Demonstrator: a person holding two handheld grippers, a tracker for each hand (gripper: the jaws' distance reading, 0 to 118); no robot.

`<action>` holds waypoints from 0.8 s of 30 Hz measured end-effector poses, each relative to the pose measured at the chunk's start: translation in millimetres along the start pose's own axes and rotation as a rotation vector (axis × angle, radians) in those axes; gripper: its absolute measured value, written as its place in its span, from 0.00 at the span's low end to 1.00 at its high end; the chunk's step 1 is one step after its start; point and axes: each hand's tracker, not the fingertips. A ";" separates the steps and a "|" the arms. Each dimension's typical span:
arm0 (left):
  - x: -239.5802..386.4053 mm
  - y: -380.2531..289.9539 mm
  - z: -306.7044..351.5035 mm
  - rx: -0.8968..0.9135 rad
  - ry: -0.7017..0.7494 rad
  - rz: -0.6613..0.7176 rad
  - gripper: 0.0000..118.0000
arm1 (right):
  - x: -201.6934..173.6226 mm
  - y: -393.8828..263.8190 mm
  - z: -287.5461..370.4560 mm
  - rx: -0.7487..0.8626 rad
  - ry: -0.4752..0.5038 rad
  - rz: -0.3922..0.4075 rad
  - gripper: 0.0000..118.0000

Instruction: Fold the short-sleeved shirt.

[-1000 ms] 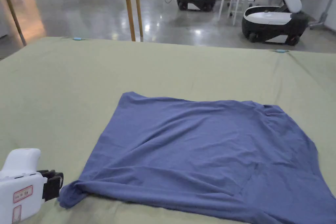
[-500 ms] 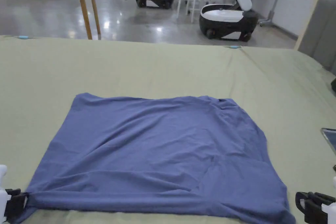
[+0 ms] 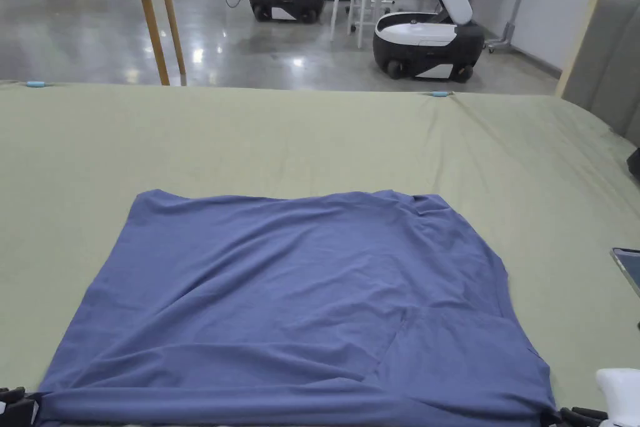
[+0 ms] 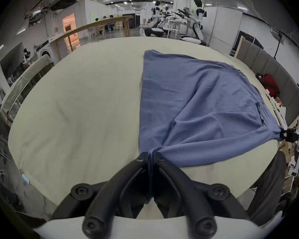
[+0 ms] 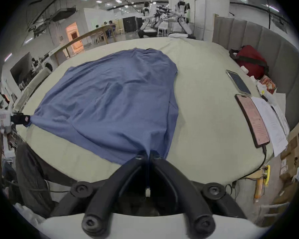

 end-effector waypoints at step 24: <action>6.5 181.5 -89.2 0.049 -0.011 -0.061 0.03 | 5.0 203.8 -85.0 0.042 -0.047 0.053 0.03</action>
